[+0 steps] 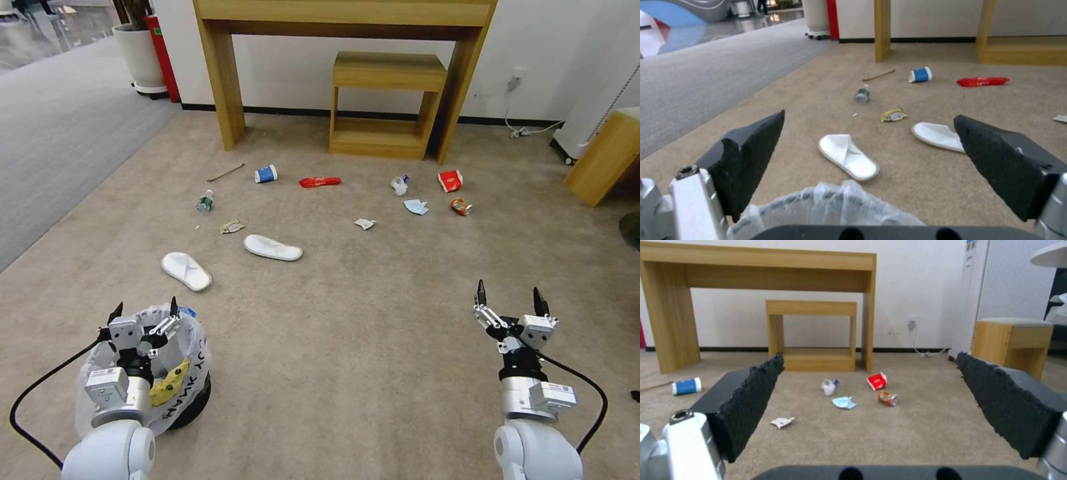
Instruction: Pick up the trash bin and place the garbage on the floor into it.
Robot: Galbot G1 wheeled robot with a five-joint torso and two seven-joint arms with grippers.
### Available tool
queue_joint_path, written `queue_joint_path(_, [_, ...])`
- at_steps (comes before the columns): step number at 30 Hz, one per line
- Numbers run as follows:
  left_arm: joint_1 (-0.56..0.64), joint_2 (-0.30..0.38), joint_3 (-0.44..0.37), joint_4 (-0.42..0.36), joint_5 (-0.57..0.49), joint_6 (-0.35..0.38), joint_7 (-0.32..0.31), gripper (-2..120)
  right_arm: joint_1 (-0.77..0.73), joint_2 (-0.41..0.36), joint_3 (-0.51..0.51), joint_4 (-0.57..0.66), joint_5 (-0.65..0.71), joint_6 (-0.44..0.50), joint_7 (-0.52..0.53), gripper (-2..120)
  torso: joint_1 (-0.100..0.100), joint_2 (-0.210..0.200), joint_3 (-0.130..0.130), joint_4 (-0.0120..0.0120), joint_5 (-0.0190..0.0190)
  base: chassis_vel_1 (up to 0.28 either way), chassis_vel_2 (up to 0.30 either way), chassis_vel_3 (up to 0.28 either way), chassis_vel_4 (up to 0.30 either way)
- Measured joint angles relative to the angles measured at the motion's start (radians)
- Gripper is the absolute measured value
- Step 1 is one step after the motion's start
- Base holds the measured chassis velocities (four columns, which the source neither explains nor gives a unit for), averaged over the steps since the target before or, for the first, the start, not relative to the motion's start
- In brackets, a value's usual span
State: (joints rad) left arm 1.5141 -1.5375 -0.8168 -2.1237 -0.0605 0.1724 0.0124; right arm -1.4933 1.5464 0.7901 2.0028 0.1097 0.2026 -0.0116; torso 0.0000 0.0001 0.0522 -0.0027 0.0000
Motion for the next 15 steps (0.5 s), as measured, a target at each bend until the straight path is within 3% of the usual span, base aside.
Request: queue_joint_path(15, [0.002,-0.001,0.0,-0.003,0.001,-0.001,0.0,100,0.003,0.001,-0.006,0.001,-0.006,0.004,0.024,100,0.0,0.0,0.0,0.0001,0.0,-0.07,0.064,0.068,-0.062])
